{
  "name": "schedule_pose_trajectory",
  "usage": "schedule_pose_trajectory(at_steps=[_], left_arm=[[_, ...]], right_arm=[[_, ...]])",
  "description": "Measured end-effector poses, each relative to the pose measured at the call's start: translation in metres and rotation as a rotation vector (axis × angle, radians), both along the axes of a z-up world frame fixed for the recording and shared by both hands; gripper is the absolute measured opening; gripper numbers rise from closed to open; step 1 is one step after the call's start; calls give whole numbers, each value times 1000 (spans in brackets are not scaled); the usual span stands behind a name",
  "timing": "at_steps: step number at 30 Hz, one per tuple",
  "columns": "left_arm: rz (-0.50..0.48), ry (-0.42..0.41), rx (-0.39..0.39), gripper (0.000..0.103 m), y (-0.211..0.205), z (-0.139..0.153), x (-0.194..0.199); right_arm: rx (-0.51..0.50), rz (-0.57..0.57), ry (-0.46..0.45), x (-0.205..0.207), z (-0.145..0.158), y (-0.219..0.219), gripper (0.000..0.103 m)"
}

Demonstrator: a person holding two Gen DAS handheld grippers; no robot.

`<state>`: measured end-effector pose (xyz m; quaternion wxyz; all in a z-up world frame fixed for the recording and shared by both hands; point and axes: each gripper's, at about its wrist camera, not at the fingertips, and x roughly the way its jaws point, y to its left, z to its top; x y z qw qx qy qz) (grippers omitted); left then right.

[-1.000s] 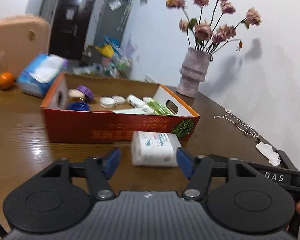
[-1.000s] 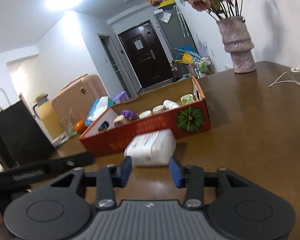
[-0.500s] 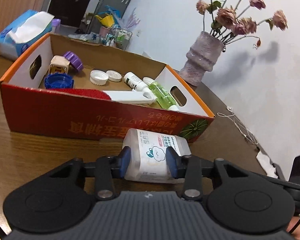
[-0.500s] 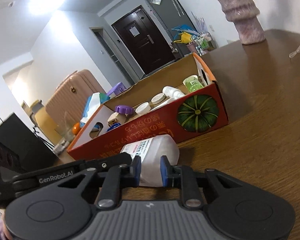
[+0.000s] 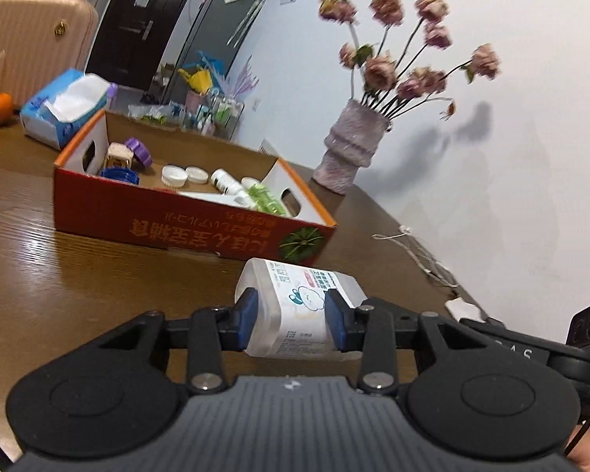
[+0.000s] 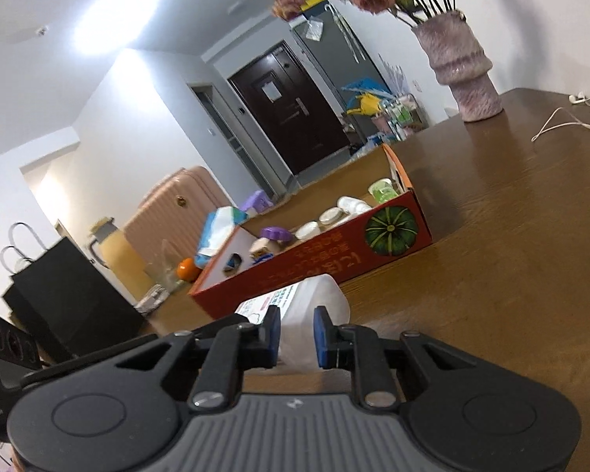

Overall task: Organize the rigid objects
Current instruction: 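Carry the white square bottle into the box and open both tools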

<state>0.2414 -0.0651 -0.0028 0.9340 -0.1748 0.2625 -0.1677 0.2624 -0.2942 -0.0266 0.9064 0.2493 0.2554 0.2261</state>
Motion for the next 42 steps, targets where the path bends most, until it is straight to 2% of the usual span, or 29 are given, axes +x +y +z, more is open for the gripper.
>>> schedule_pose_trajectory(at_steps=[5, 11, 19, 24, 27, 30, 36, 42], left_arm=[[16, -58, -19, 37, 5, 22, -42], [39, -88, -34, 37, 10, 36, -66], [74, -64, -33, 37, 15, 34, -49], [66, -33, -43, 37, 17, 32, -9], [39, -6, -84, 37, 23, 36, 29], [41, 16, -84, 37, 22, 38, 70], [57, 74, -39, 37, 17, 26, 139], [72, 138, -47, 37, 16, 5, 191]], right_arm=[[2, 12, -59, -40, 22, 4, 18], [-30, 27, -117, -62, 43, 9, 18], [-39, 33, -108, -54, 42, 19, 17], [-54, 25, -86, -24, 42, 23, 18], [-77, 15, -95, 6, 51, 23, 18], [-78, 5, -91, 42, 55, 24, 18], [-66, 6, 1, 120, 46, 24, 18], [-102, 6, 59, 178, 29, 27, 18]])
